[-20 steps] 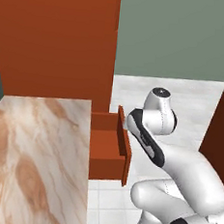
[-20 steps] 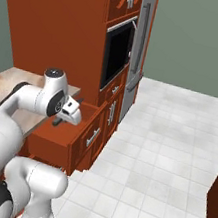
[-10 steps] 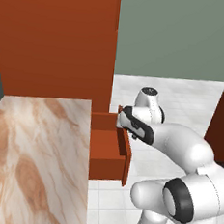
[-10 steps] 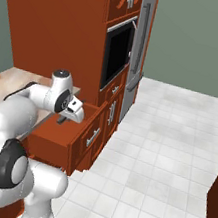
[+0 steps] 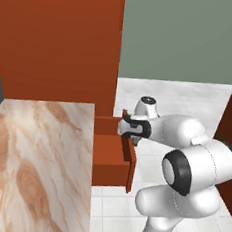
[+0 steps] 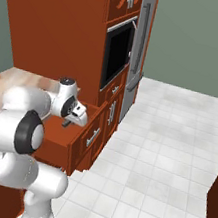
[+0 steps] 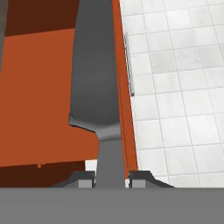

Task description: Pick up the metallic utensils from the counter and place them in the open drawer. Make sure not to pick up any wooden utensils.

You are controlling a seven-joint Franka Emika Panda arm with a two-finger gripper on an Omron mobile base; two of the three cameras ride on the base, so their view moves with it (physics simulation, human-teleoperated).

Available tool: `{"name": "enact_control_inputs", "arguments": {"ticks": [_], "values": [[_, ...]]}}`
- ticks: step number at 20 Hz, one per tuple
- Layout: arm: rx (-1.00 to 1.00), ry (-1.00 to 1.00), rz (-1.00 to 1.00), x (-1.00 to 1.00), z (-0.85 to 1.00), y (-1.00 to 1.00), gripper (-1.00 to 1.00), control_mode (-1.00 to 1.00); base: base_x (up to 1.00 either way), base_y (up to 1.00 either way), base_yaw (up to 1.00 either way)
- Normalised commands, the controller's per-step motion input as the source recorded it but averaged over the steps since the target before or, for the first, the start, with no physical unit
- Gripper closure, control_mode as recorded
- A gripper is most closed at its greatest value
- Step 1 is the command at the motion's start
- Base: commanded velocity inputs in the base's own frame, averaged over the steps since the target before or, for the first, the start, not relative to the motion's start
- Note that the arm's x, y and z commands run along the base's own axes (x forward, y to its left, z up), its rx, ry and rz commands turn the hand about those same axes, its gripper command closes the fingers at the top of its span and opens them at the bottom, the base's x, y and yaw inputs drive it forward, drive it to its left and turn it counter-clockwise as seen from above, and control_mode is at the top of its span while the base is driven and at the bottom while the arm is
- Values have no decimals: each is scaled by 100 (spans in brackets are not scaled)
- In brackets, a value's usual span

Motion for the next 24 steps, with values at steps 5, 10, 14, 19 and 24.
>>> {"name": "enact_control_inputs", "arguments": {"ticks": [5,10,14,19,24], "values": [[0,0,0,45,-37,0,100,-100,0,0,0],[0,0,0,47,-26,2,100,-100,0,0,0],[0,0,0,45,-25,5,100,-100,0,0,0],[0,0,0,45,-28,6,100,-100,0,0,0],[0,0,0,40,-31,5,100,-100,0,0,0]]}}
